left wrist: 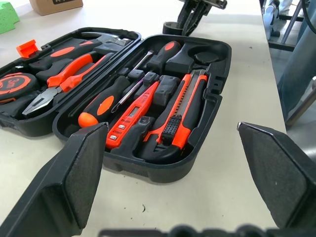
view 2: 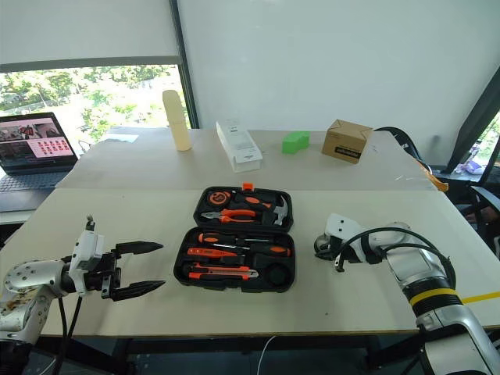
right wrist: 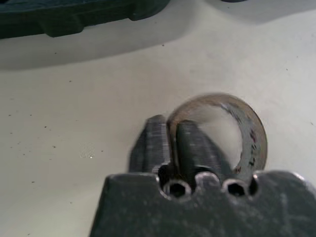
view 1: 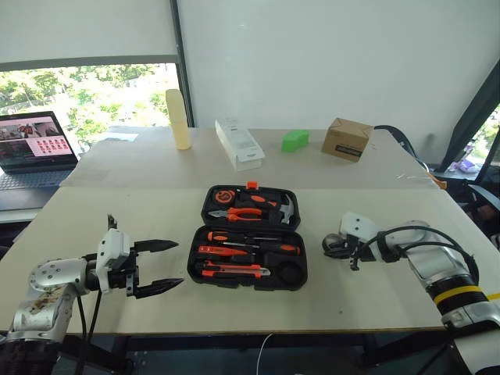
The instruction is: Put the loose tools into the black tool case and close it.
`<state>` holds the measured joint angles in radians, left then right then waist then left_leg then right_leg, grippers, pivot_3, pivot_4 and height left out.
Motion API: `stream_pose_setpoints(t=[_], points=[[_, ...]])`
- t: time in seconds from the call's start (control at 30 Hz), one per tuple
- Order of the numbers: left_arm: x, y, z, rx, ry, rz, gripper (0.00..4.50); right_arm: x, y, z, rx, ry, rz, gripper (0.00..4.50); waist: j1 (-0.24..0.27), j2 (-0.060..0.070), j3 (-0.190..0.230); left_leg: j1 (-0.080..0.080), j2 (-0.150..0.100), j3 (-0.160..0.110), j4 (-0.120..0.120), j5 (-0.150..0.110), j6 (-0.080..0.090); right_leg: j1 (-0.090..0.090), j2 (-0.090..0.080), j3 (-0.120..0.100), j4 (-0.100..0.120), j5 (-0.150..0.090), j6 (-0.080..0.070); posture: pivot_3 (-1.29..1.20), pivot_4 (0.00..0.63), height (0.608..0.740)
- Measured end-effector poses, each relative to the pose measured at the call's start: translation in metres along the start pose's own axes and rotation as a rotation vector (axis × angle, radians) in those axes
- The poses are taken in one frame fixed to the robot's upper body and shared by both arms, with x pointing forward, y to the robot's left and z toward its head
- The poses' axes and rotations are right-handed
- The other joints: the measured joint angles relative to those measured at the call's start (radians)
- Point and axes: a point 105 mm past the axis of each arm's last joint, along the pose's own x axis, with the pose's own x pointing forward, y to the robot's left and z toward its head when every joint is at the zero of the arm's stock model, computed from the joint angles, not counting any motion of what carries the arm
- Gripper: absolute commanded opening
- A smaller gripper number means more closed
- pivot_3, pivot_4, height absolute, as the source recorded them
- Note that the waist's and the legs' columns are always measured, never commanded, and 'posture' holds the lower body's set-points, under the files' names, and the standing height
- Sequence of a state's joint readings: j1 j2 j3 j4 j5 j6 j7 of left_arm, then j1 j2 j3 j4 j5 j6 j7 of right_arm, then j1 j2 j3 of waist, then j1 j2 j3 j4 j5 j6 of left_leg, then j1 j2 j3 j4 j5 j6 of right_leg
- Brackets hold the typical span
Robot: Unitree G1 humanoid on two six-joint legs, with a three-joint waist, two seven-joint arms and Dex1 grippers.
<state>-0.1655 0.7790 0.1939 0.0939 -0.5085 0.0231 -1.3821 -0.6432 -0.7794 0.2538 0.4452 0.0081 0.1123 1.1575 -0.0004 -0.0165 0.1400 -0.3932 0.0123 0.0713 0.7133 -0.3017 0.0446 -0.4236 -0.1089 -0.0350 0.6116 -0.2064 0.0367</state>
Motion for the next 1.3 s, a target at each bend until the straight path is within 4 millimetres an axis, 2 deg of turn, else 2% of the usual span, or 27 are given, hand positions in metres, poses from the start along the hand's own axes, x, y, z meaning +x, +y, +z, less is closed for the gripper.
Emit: stream_pose_setpoints(t=[0.13,0.23,0.27,0.3,0.4,0.5,0.6,0.7,0.87,0.97,1.17,1.23,1.3], points=[[0.001,-0.002,-0.001,-0.001,-0.005,-0.011,4.50,-0.005,0.001,0.014,-0.035,-0.098,0.024,0.03,-0.002,0.000,0.000,0.000,0.000,0.000,0.000,0.001,-0.001,0.000,0.000,0.000,0.000,0.000,0.000,0.00,0.150,0.740],[0.004,-0.004,-0.001,0.012,-0.020,-0.025,4.50,-0.020,0.002,0.051,-0.085,-0.291,0.043,0.03,-0.004,0.001,0.001,0.000,0.000,0.000,0.000,0.001,-0.002,0.000,0.000,0.000,0.000,0.000,0.000,0.00,0.150,0.740],[0.006,-0.005,-0.001,0.013,-0.020,-0.033,4.50,-0.024,0.008,0.063,-0.109,-0.335,0.080,0.03,-0.004,0.001,0.001,0.000,0.001,0.000,0.000,0.001,-0.002,0.000,0.000,0.000,0.000,0.000,0.000,0.00,0.150,0.740],[0.006,-0.006,-0.001,0.017,-0.022,-0.041,4.50,-0.032,0.022,0.081,-0.149,-0.385,0.157,0.03,-0.004,0.001,0.001,0.000,0.001,-0.001,-0.001,0.001,-0.001,0.000,0.000,-0.001,0.000,0.000,0.000,0.00,0.150,0.740],[0.007,-0.008,0.000,0.029,-0.024,-0.055,4.50,-0.038,0.054,0.107,-0.206,-0.416,0.290,0.03,-0.002,0.001,0.001,0.000,0.001,-0.002,0.000,-0.001,0.002,0.000,0.000,-0.002,0.000,0.000,0.000,0.00,0.150,0.740],[0.007,-0.012,-0.003,0.020,-0.020,-0.065,4.50,-0.023,0.085,0.105,-0.202,-0.343,0.379,0.03,0.000,0.001,0.001,0.000,0.001,-0.001,0.000,-0.002,0.004,0.000,-0.001,-0.002,0.000,0.000,0.000,0.00,0.150,0.740],[0.007,-0.016,-0.005,0.011,-0.019,-0.076,4.50,-0.006,0.099,0.095,-0.182,-0.267,0.398,0.03,0.003,0.001,0.001,0.000,0.000,-0.001,0.002,-0.002,0.003,0.000,-0.002,-0.002,0.000,0.000,0.000,0.00,0.150,0.740],[0.010,-0.022,-0.007,0.008,-0.015,-0.103,4.50,0.005,0.101,0.088,-0.193,-0.204,0.369,0.03,0.003,0.001,0.001,0.000,0.000,-0.001,0.002,-0.002,0.003,0.000,-0.001,-0.002,0.000,0.000,-0.001,0.00,0.150,0.740],[0.011,-0.022,-0.006,0.009,-0.015,-0.108,4.50,0.018,0.093,0.086,-0.194,-0.173,0.319,0.03,0.002,0.001,0.001,0.001,0.000,-0.001,0.001,-0.001,0.002,0.000,-0.001,-0.002,0.000,-0.001,-0.002,0.00,0.150,0.740],[0.012,-0.022,-0.006,0.008,-0.015,-0.107,4.50,0.021,0.085,0.080,-0.175,-0.138,0.304,0.03,0.002,0.001,0.001,0.001,0.000,-0.001,0.001,-0.001,0.002,0.000,-0.001,-0.002,0.000,-0.001,-0.002,0.00,0.150,0.740],[0.013,-0.023,-0.006,0.015,-0.008,-0.110,4.50,0.025,0.083,0.081,-0.182,-0.112,0.330,0.03,0.003,0.001,0.001,0.001,0.000,-0.001,0.001,-0.001,0.002,0.000,-0.001,-0.002,0.000,-0.001,-0.002,0.00,0.150,0.740],[0.014,-0.023,-0.006,0.017,-0.004,-0.109,4.50,0.025,0.085,0.079,-0.165,-0.099,0.359,0.80,0.003,0.001,0.001,0.001,0.000,-0.001,0.001,-0.001,0.002,0.000,-0.001,-0.002,0.000,-0.001,-0.002,0.00,0.150,0.740],[0.014,-0.022,-0.006,0.017,-0.002,-0.105,4.50,0.025,0.083,0.083,-0.164,-0.110,0.351,1.36,0.003,0.001,0.001,0.002,0.000,-0.001,0.001,-0.001,0.002,0.000,-0.001,-0.002,0.000,-0.001,-0.002,0.00,0.150,0.740]])
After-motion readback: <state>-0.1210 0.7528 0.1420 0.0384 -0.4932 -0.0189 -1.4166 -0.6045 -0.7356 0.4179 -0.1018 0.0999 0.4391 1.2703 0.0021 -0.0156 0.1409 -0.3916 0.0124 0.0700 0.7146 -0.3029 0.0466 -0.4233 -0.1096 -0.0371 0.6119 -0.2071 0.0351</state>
